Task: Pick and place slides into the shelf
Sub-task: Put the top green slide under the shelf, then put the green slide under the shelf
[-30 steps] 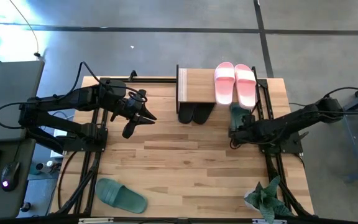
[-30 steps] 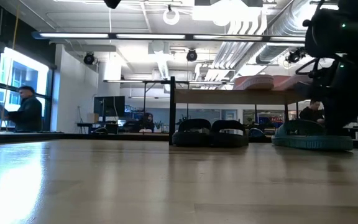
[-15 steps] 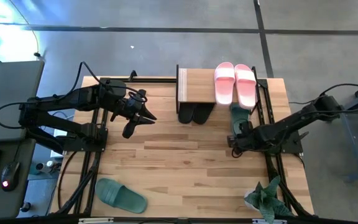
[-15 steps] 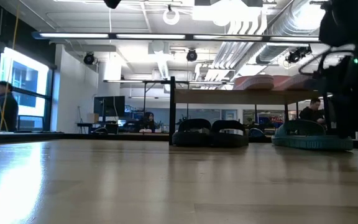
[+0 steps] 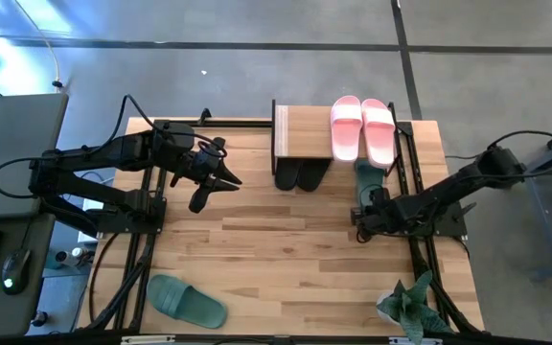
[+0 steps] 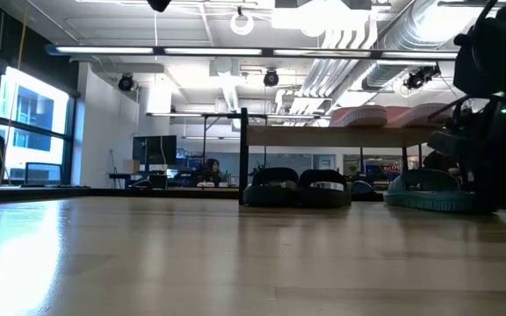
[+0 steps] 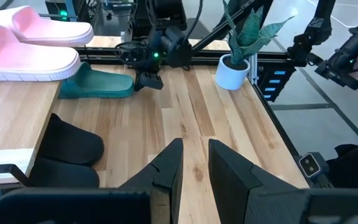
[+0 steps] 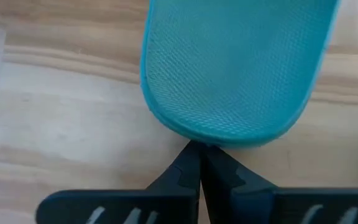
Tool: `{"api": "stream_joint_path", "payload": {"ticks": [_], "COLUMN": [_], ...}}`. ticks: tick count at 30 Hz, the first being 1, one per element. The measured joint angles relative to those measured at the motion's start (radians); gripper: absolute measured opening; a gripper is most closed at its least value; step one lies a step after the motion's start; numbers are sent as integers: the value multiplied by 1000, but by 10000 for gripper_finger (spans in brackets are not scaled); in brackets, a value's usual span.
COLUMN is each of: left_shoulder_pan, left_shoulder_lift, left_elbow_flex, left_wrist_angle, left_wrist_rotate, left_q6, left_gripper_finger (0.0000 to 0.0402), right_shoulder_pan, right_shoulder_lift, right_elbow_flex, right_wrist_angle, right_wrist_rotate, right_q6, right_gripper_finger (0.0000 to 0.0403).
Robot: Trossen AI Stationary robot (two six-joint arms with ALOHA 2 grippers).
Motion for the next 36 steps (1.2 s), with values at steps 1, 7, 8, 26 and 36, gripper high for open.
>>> {"api": "stream_joint_path", "payload": {"ticks": [1, 7, 8, 26, 36], "left_shoulder_pan": [0, 0, 0, 0, 0], "left_shoulder_lift": [0, 0, 0, 0, 0], "left_elbow_flex": [0, 0, 0, 0, 0], "left_wrist_angle": [0, 0, 0, 0, 0], "left_wrist_rotate": [-1, -1, -1, 0, 0], "left_q6": [0, -8, -8, -8, -10], "left_gripper_finger": [63, 63, 63, 63, 62], "right_shoulder_pan": [-4, -30, -38, -235, -199], "right_shoulder_lift": [2, 4, 5, 5, 4], "right_elbow_flex": [-9, -25, -28, -30, 8], "right_wrist_angle": [19, -3, -20, 67, 53], "right_wrist_rotate": [9, 73, 91, 134, 103], "right_q6": [3, 56, 54, -101, -117], "right_gripper_finger": [0, 0, 0, 0, 0]}}
